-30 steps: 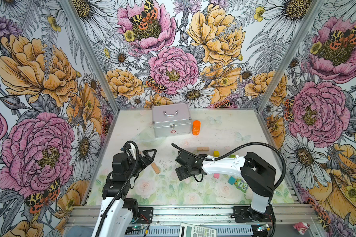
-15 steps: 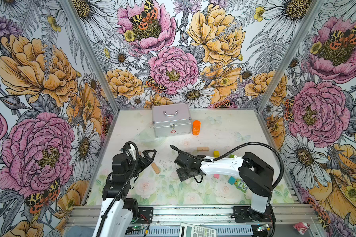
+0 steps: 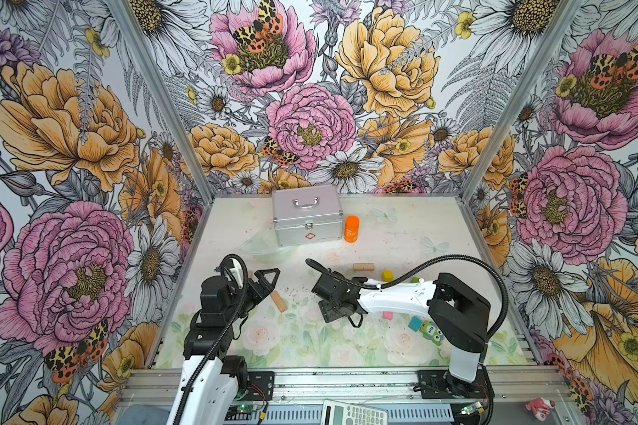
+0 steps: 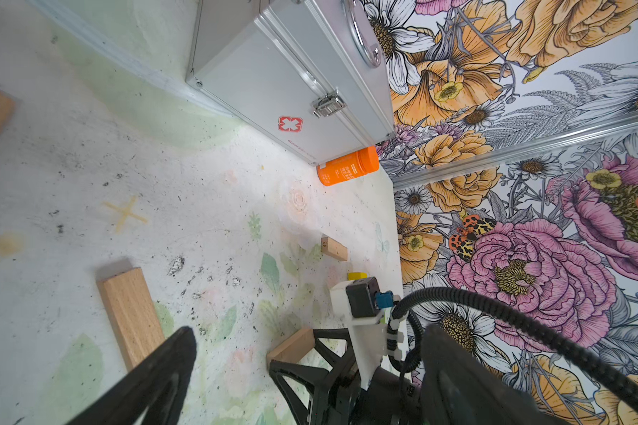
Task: Build the wood block tower
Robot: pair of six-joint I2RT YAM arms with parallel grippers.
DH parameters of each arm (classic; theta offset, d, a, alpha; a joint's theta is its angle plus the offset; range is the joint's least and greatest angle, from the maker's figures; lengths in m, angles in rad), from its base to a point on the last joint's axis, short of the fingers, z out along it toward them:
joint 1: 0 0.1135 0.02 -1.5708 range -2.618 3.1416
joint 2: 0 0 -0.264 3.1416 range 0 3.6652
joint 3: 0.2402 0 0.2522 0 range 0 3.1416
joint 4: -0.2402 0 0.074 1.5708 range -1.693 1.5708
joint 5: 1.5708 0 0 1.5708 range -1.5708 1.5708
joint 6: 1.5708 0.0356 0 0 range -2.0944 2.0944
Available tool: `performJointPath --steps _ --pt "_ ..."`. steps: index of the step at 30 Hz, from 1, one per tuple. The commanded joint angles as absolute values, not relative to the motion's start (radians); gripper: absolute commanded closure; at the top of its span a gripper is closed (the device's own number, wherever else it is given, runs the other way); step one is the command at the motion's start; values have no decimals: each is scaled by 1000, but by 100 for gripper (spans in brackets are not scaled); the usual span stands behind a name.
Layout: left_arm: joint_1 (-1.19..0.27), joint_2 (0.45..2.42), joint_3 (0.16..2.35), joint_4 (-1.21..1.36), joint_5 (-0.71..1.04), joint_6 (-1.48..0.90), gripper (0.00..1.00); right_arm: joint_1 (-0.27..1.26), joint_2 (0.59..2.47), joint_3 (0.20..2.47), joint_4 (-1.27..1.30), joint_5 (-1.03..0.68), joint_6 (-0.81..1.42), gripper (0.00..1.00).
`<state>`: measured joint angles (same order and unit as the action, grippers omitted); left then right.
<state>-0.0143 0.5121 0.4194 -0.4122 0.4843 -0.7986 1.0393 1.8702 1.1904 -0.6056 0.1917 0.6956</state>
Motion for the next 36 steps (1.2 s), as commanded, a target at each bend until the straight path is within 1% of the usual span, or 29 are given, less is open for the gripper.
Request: performJointPath --steps 1,11,24,36 --pt "-3 499 409 -381 503 -810 3 1007 1834 1186 -647 259 740 33" --pt "-3 505 415 -353 492 -821 3 900 1776 1147 -647 291 789 33" --pt "-49 564 435 -314 450 -825 3 798 1802 1152 -629 319 842 33" --pt "-87 601 456 -299 416 -824 3 721 1834 1141 -561 264 845 32"
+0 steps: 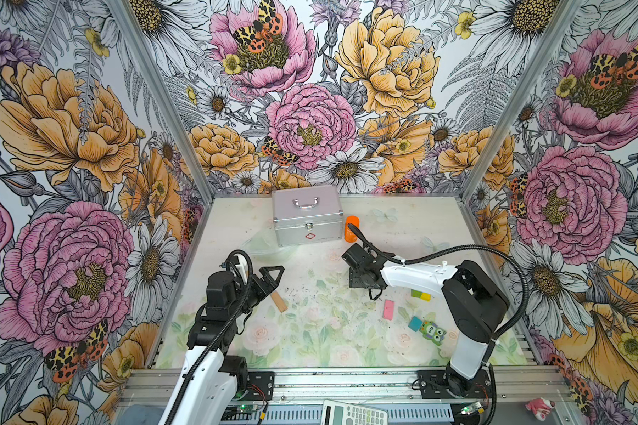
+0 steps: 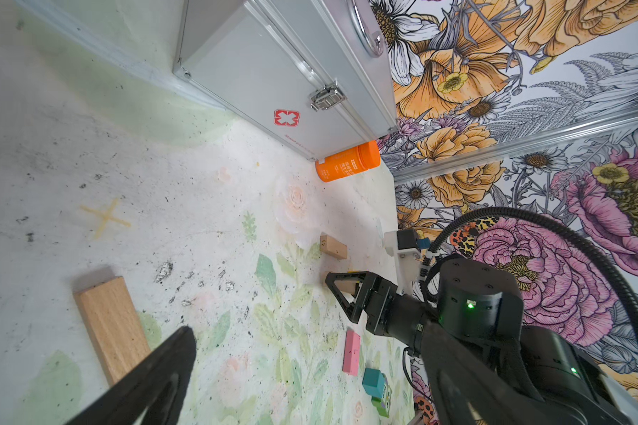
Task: Build the wood block tower
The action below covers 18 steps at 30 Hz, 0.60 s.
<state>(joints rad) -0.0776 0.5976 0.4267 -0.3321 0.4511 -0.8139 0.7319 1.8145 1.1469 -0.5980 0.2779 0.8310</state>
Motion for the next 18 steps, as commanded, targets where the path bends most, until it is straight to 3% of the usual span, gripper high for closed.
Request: performJointPath --steps 1,18 --pt "-90 603 457 -298 416 -823 3 717 1838 1141 -556 260 844 32" --pt "-112 666 485 -273 392 -816 3 683 1897 1158 -525 215 835 31"
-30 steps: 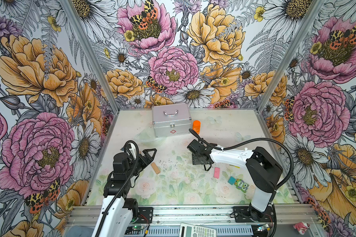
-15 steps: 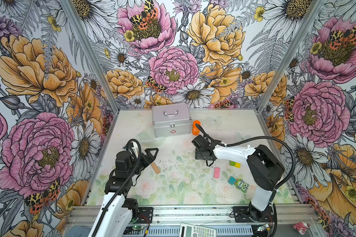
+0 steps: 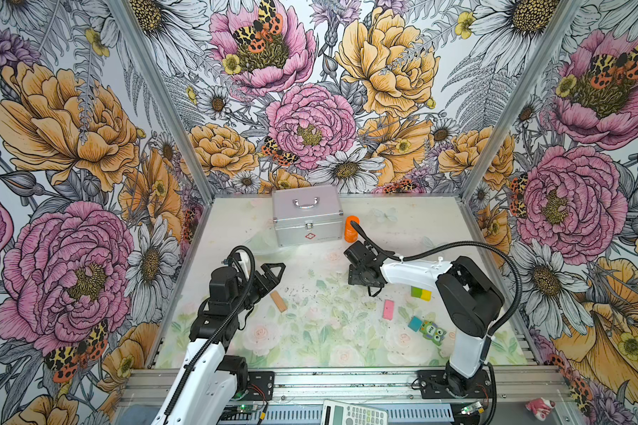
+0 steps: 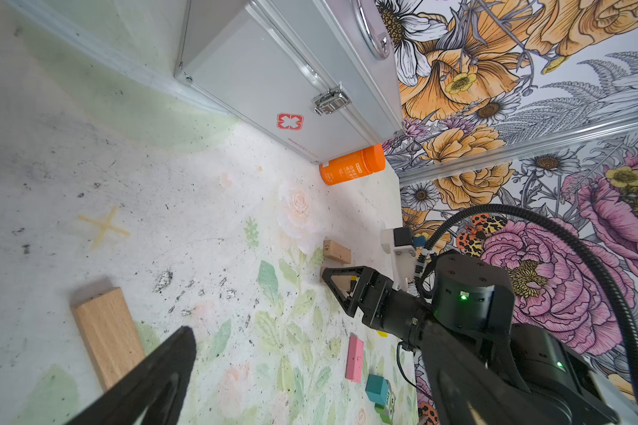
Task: Build the wood block tower
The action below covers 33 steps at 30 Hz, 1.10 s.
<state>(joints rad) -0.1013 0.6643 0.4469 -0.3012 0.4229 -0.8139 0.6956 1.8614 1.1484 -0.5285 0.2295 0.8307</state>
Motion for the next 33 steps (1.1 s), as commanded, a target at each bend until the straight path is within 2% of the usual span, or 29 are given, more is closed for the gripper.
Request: performJointPath --steps 1,17,20,24,33 --pt "-112 667 486 -271 391 -816 3 680 1900 1159 -524 213 834 31" --pt "-126 686 485 -264 379 -813 3 655 1913 1142 -525 203 805 29" --pt "-130 686 485 -262 375 -815 3 651 1907 1134 -526 204 793 26" --pt "-141 686 489 -261 367 -816 3 649 1899 1130 -526 201 771 16" --pt "-173 686 490 -261 342 -822 3 649 1871 1109 -526 208 758 13"
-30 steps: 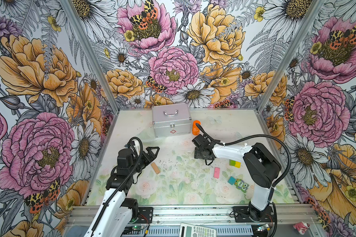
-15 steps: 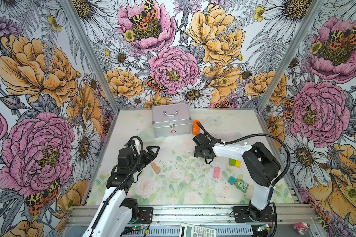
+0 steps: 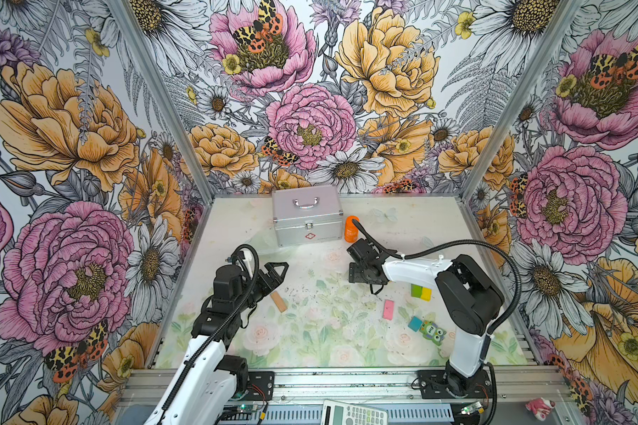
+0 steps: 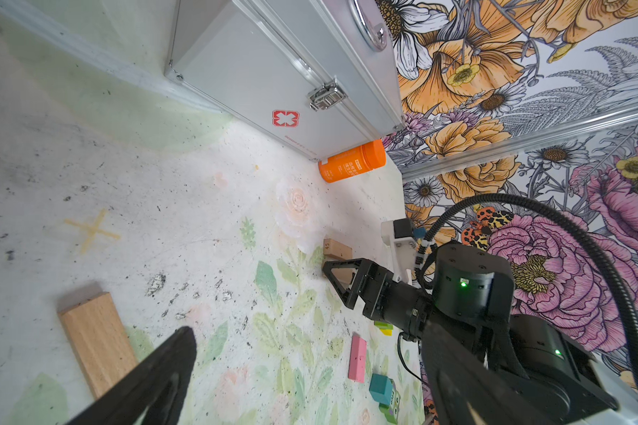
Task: Build the wood block tower
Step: 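Lower the wooden block beside the other block and open the right gripper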
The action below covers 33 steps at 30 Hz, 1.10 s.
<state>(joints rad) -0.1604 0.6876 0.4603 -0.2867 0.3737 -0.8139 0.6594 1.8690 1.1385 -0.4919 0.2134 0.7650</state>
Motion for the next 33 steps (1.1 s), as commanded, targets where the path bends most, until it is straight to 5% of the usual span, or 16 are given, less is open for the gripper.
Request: performJointPath --steps 1,15,22,25,28,33 --pt "-174 685 491 -261 341 -822 3 649 1873 1111 -526 207 755 13" --pt "-196 650 486 -266 341 -825 4 681 1735 1072 -528 142 755 9" --pt "-199 608 486 -294 328 -825 3 687 1681 1033 -528 127 768 16" --pt "-200 592 486 -303 328 -828 4 696 1683 1025 -528 127 770 25" --pt "-199 573 485 -316 323 -831 3 698 1699 1023 -528 130 771 48" --pt "-199 565 484 -327 318 -830 3 698 1737 1036 -526 135 770 57"
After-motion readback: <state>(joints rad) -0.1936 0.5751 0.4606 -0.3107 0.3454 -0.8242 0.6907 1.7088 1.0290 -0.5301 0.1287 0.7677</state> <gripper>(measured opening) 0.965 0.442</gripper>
